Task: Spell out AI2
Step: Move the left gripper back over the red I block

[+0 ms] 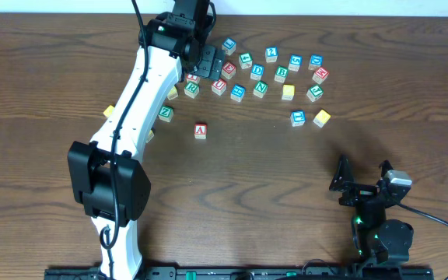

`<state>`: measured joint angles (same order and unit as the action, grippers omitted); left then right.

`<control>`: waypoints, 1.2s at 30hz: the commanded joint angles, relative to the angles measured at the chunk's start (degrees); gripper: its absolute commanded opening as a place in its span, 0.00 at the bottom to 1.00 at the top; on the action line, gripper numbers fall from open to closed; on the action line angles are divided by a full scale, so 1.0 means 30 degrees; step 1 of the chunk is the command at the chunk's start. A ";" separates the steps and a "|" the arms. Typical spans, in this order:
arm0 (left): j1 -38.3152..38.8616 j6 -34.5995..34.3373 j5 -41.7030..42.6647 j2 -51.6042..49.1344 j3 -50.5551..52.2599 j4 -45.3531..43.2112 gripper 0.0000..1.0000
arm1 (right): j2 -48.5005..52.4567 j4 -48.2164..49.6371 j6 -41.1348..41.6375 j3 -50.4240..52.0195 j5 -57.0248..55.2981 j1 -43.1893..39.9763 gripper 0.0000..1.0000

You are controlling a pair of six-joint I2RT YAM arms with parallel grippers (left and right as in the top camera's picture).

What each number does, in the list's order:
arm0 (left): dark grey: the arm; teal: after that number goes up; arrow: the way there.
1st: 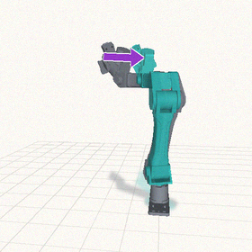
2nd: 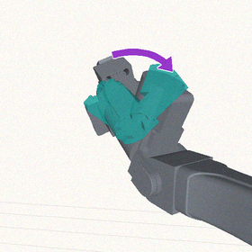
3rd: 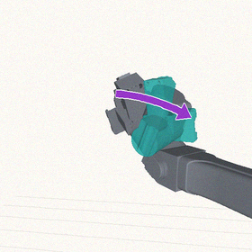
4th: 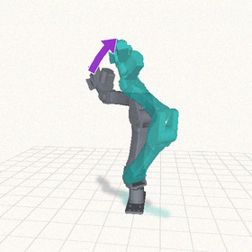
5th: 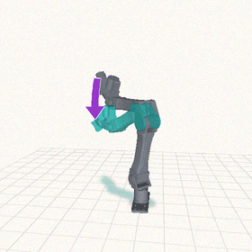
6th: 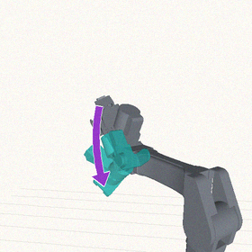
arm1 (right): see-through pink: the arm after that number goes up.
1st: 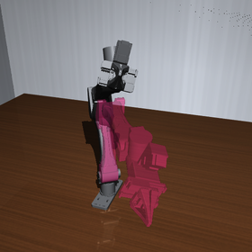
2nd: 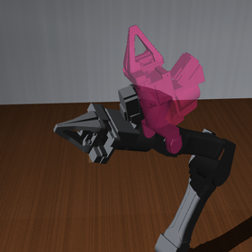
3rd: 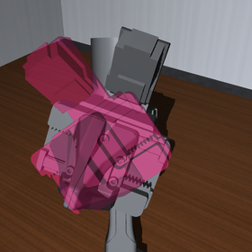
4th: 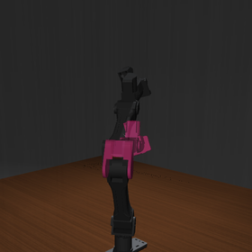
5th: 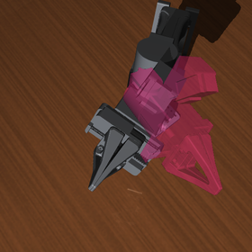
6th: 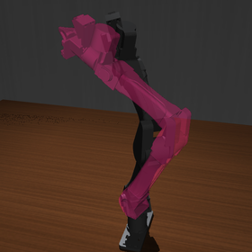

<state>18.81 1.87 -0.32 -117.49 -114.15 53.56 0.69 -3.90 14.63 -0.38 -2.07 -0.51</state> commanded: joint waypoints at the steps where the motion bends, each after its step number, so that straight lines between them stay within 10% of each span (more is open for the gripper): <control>1: -0.0087 0.1282 -0.0102 -0.0175 -0.0153 -0.0015 0.98 | -0.0117 -0.0058 0.0109 0.0029 0.0036 -0.0087 0.99; 36: -0.1173 0.2106 -0.0022 -0.5384 -0.0146 -0.1909 0.80 | -0.0117 -0.0058 0.0109 0.0029 0.0036 -0.0087 0.99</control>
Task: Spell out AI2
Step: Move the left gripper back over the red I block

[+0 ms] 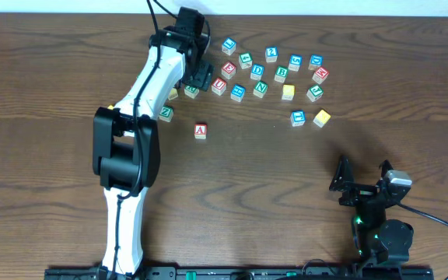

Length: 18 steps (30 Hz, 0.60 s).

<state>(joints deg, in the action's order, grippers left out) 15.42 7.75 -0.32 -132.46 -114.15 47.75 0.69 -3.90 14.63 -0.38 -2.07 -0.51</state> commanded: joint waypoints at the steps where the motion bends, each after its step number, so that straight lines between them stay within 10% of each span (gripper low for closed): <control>1: -0.0044 0.0146 -0.0022 -0.0423 -0.0153 0.0029 0.80 | -0.0117 -0.0058 0.0109 0.0029 0.0036 -0.0087 0.99; 18: -0.0051 0.0131 -0.0029 -0.0437 0.0211 -0.0255 0.69 | -0.0117 -0.0058 0.0109 0.0029 0.0036 -0.0087 0.99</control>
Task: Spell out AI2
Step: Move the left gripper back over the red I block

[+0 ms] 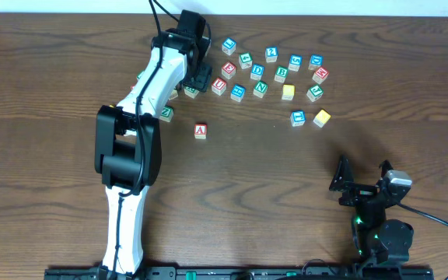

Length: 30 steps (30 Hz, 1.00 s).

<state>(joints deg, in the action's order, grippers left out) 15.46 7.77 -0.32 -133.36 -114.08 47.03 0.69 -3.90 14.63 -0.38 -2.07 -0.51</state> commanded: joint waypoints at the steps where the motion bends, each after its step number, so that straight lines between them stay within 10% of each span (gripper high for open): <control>1: -0.0066 0.0117 -0.0029 -0.0138 0.0189 -0.0015 0.69 | -0.0117 -0.0058 0.0109 0.0029 0.0036 -0.0087 0.99; 30: -0.0066 -0.3024 -0.0066 -0.0138 0.0204 -0.1457 0.67 | -0.0117 -0.0058 0.0109 0.0029 0.0036 -0.0087 0.99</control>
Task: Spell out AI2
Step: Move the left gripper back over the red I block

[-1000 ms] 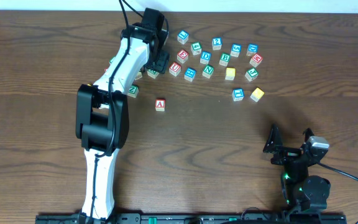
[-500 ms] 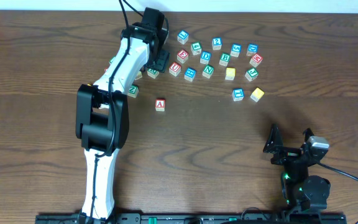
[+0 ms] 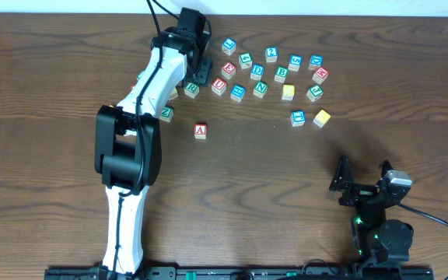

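Observation:
The red A block (image 3: 201, 131) stands alone on the table, nearer the front than the cluster of letter blocks. A blue block marked 2 (image 3: 271, 54) sits in the far row of that cluster. I cannot make out which block carries the I. My left gripper (image 3: 201, 72) hangs at the cluster's left end, just beyond the green R block (image 3: 191, 89). From above, its fingers and anything between them are hidden. My right gripper (image 3: 362, 180) rests at the front right with its fingers spread and nothing between them.
Several red, blue, green and yellow blocks fill the far middle, from the red U block (image 3: 219, 85) to a yellow block (image 3: 322, 118). A green Z block (image 3: 166, 113) lies beside the left arm (image 3: 123, 155), which stretches from the front edge to the cluster.
My left gripper has shifted slightly toward the far edge, beside the R block. The blocks and the right arm have not moved.
My left gripper was first over the far left of the cluster, with a red block showing just in front of it. Then it stood lower over that spot, hiding the block. It has stayed there with small shifts, and the A block has kept its place.

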`<state>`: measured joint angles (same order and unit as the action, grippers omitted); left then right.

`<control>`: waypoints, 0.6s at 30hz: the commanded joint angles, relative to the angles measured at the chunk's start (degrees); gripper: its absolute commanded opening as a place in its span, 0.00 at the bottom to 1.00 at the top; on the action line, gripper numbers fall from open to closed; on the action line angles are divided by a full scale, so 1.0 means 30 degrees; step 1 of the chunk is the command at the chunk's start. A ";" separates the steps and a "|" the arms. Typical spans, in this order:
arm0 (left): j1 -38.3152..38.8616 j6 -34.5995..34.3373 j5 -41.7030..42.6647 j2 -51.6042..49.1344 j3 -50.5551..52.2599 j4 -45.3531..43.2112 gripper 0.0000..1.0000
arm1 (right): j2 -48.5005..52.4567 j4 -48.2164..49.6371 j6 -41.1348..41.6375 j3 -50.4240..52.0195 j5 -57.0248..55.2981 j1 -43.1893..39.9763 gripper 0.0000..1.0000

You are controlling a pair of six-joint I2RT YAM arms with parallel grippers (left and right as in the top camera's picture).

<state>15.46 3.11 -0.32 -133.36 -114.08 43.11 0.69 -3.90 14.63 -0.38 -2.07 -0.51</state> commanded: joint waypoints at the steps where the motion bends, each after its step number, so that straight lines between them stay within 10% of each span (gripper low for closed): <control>1: -0.0058 -0.1770 -0.0066 -0.0138 0.0204 -0.0219 0.67 | -0.0117 -0.0058 0.0109 0.0029 0.0036 -0.0087 0.99; 18: -0.0058 -0.3279 -0.0109 -0.0138 0.0204 -0.0991 0.67 | -0.0117 -0.0058 0.0109 0.0029 0.0036 -0.0087 0.99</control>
<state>15.46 -6.02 -0.32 -133.36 -114.06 40.45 0.69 -3.90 14.63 -0.38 -2.07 -0.51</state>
